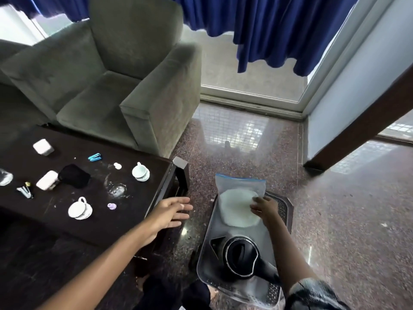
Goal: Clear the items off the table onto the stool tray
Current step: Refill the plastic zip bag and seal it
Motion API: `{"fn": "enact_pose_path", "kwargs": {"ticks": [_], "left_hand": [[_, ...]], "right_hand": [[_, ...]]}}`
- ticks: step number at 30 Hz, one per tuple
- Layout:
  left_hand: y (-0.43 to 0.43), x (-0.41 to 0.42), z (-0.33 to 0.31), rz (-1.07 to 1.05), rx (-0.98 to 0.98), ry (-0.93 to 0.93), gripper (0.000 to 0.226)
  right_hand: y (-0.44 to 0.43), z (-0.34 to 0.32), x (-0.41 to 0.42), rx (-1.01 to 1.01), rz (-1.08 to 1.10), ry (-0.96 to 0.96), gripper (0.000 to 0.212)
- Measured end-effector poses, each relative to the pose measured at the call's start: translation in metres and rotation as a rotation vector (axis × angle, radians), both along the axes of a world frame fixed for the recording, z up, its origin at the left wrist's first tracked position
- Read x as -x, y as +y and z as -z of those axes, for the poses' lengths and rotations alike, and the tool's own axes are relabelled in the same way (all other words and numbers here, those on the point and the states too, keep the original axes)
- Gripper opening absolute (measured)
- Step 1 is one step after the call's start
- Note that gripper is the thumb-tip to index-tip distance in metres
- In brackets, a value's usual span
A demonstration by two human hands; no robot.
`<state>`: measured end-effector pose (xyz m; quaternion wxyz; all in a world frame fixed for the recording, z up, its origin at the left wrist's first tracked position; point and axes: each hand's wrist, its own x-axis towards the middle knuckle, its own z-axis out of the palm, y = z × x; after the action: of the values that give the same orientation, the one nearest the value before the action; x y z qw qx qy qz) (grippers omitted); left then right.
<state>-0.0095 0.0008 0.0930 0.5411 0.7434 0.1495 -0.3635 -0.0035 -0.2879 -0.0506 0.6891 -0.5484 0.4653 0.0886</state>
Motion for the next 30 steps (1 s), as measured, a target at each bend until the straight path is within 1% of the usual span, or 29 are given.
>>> {"fn": "enact_pose_path", "kwargs": {"ticks": [1, 2, 4, 6, 7, 8, 10, 11, 12, 15, 17, 19, 20, 22, 24, 26, 28, 30], "left_hand": [[0.002, 0.001, 0.0, -0.015, 0.012, 0.007, 0.03], [0.003, 0.003, -0.002, -0.03, 0.026, 0.011, 0.03], [0.003, 0.005, -0.005, -0.039, 0.048, 0.002, 0.03], [0.003, 0.008, -0.01, -0.056, 0.051, -0.052, 0.033], [0.004, 0.009, -0.011, -0.087, 0.055, -0.11, 0.039], [0.008, 0.009, -0.015, -0.113, 0.026, -0.206, 0.051], [0.025, 0.009, -0.02, -0.154, -0.048, -0.422, 0.081], [0.039, 0.008, -0.02, -0.149, -0.055, -0.501, 0.09], [0.056, 0.009, -0.025, -0.139, -0.044, -0.532, 0.089], [0.114, 0.018, -0.036, -0.182, 0.112, -0.48, 0.067], [0.144, 0.025, -0.041, -0.197, 0.114, -0.491, 0.049], [0.19, 0.038, -0.043, -0.262, 0.109, -0.497, 0.028], [0.215, 0.047, -0.044, -0.297, 0.125, -0.488, 0.025], [0.264, 0.065, -0.045, -0.351, 0.157, -0.453, 0.028], [0.31, 0.084, -0.048, -0.374, 0.18, -0.429, 0.036], [0.35, 0.099, -0.051, -0.373, 0.184, -0.405, 0.038], [0.386, 0.111, -0.054, -0.358, 0.19, -0.383, 0.039], [0.418, 0.121, -0.058, -0.344, 0.198, -0.364, 0.036]], "right_hand": [[0.002, -0.01, 0.0, 0.03, -0.04, -0.039, 0.014], [0.006, -0.023, -0.001, 0.053, -0.071, -0.094, 0.016], [0.018, -0.051, 0.0, 0.079, -0.13, -0.205, 0.011], [0.04, -0.081, 0.002, 0.073, -0.197, -0.301, 0.011], [0.055, -0.096, 0.004, 0.061, -0.228, -0.342, 0.011], [0.07, -0.11, 0.006, 0.041, -0.256, -0.379, 0.011], [0.102, -0.135, 0.011, -0.019, -0.291, -0.438, 0.011], [0.118, -0.144, 0.014, -0.056, -0.3, -0.456, 0.011], [0.135, -0.152, 0.017, -0.093, -0.317, -0.468, 0.009], [0.192, -0.167, 0.03, -0.182, -0.411, -0.47, 0.006], [0.215, -0.172, 0.038, -0.199, -0.525, -0.462, 0.005], [0.246, -0.173, 0.044, -0.172, -0.673, -0.446, 0.022], [0.263, -0.174, 0.045, -0.153, -0.71, -0.44, 0.023], [0.296, -0.176, 0.043, -0.147, -0.704, -0.445, 0.014], [0.333, -0.178, 0.036, -0.206, -0.65, -0.437, 0.017], [0.373, -0.184, 0.026, -0.228, -0.652, -0.431, 0.02], [0.416, -0.195, 0.017, -0.182, -0.746, -0.417, 0.019], [0.459, -0.203, 0.011, -0.136, -0.914, -0.408, 0.019]]}}
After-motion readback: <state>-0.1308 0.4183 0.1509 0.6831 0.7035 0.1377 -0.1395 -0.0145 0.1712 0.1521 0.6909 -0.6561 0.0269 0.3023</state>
